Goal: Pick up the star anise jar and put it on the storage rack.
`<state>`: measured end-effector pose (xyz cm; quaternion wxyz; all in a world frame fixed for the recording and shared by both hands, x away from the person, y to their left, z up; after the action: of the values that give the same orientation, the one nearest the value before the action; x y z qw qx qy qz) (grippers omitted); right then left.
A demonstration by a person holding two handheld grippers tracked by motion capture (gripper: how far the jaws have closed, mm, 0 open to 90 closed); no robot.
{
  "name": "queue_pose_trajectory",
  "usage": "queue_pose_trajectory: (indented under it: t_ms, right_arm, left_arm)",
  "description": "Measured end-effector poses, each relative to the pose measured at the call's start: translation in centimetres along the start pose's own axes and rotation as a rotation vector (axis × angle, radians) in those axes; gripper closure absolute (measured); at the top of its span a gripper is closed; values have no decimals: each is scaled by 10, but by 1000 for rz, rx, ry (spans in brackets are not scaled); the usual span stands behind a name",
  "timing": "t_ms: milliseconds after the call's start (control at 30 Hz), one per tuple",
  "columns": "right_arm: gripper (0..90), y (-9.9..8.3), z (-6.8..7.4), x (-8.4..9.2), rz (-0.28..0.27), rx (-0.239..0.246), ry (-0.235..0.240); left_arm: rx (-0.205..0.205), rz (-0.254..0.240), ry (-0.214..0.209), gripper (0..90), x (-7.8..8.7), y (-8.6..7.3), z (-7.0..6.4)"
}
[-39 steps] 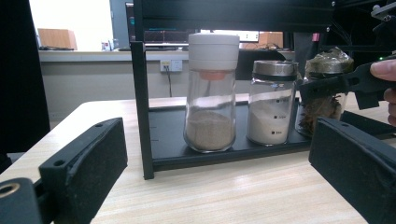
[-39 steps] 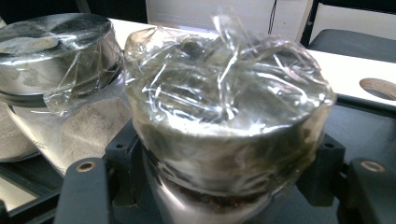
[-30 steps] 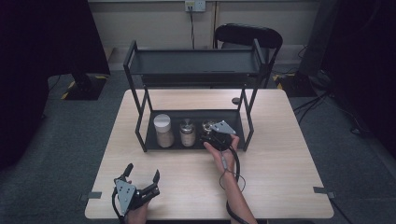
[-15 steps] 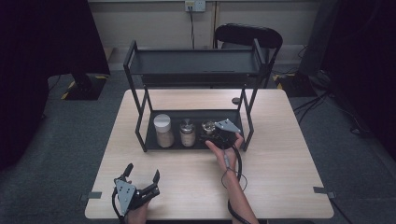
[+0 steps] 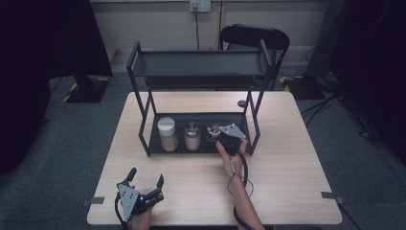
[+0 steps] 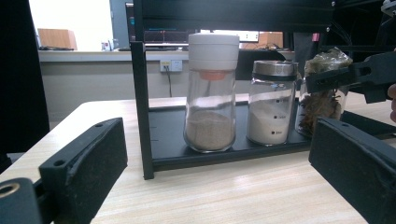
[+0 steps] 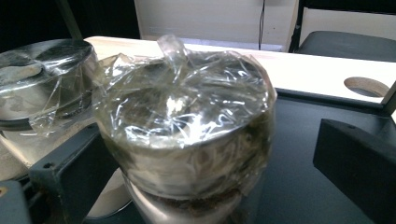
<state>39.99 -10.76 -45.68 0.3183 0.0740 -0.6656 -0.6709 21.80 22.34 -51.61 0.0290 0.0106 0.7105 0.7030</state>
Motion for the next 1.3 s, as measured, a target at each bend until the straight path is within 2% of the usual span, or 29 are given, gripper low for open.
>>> queue_pose_trajectory:
  t_ms: [333, 1300]
  right_arm:
    - [0, 0, 1, 2, -2, 10, 4]
    - [0, 6, 9, 14, -60, 28, 14]
  left_arm:
    - [0, 0, 0, 35, 0, 0, 0]
    - [0, 0, 0, 35, 0, 0, 0]
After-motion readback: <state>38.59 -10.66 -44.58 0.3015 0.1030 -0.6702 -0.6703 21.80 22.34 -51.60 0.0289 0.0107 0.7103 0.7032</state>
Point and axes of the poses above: each handheld gripper's, and its own axes: x roughly backward along the jaws, y roughly out of its top, z roughly to its left, the point moved 8 cm from there along -x, roughly forward along the jaws, and after that the axes turned 11 degrees about y, right-handed, at the moved point
